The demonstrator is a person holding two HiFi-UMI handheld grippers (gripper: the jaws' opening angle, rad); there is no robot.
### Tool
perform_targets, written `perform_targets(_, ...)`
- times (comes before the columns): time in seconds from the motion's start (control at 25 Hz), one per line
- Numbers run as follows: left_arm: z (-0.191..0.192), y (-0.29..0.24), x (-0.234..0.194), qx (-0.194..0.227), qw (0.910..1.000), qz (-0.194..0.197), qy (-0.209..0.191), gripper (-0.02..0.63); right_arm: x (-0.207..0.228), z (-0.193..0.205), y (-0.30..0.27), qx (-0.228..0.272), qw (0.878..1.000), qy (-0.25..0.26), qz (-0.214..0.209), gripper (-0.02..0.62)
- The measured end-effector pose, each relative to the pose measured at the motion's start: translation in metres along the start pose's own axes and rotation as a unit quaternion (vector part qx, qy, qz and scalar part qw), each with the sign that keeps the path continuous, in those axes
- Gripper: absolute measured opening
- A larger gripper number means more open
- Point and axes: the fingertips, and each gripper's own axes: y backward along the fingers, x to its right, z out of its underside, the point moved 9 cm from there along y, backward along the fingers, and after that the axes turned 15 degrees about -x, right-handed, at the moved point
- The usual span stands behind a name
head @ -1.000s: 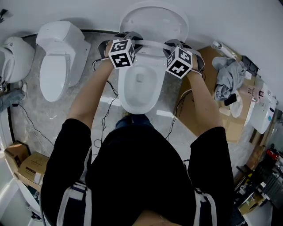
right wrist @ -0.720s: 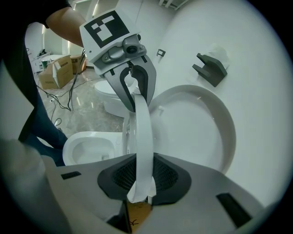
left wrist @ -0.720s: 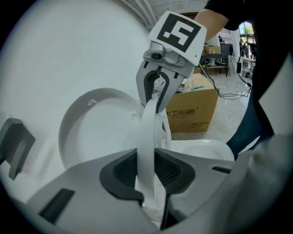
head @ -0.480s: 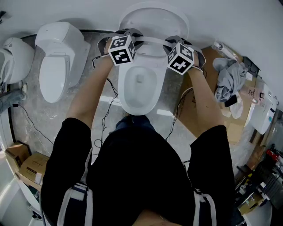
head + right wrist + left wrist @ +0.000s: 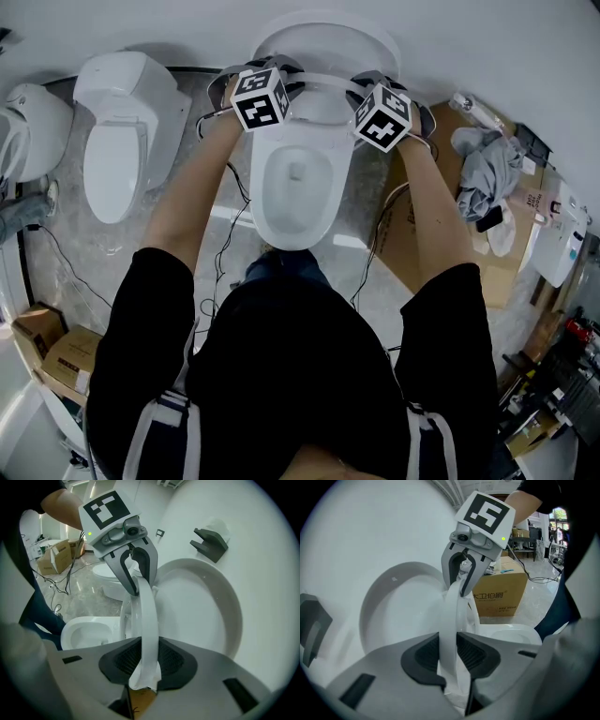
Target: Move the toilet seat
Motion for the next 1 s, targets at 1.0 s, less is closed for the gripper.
perform_targets(1.0, -0.005, -0.017, -0.028, -0.012, 0.9997, 0.012, 0.020, 0.106, 0.030, -0.002, -0.016, -0.002, 1.000, -0.013, -0.008, 0.120)
